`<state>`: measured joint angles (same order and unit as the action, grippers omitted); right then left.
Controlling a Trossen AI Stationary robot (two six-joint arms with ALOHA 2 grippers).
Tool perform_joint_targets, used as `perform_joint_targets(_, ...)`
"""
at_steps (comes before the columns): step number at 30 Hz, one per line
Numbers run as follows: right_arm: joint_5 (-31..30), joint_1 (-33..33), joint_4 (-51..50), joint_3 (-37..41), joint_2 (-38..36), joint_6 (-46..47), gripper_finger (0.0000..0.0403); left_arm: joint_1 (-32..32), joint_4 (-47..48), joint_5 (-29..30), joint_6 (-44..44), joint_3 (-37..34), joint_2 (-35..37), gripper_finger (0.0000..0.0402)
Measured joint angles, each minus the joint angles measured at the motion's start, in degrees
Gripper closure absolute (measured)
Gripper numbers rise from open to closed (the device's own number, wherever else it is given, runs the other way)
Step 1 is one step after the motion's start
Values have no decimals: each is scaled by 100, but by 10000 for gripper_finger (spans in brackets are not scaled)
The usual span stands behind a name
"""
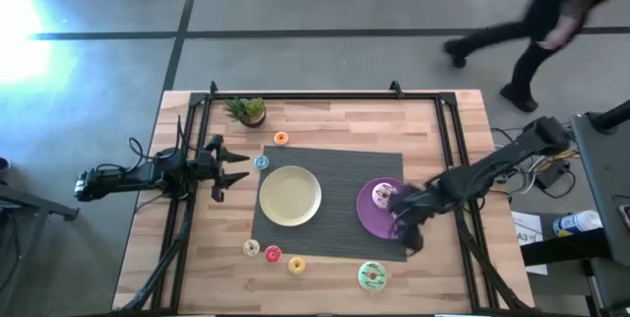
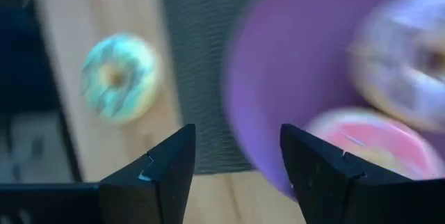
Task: Pick & Place donuts
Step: Put the large green donut on the purple plate
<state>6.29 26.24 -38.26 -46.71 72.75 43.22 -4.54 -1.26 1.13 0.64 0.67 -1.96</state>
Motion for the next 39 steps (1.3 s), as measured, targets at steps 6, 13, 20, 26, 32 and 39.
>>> perform_joint_targets(6,585,24,-94,-752,1546,-892,202,0,0,0,2,0,0,212)
perform_joint_targets(13,526,189,64,-1704,2531,-1518,211,0,0,0,0,-1,0,212)
perform_joint_targets(20,530,407,471,-2068,3050,-1752,211,0,0,0,0,0,0,211)
perform_joint_targets(26,585,449,506,-2241,3445,-1665,211,0,0,0,0,-1,0,211)
perform_joint_targets(32,610,560,530,-2225,3523,-1635,213,0,0,0,2,-2,-4,212)
perform_joint_targets(39,559,568,413,-2201,3526,-1277,289,0,-2,0,2,-2,-11,212)
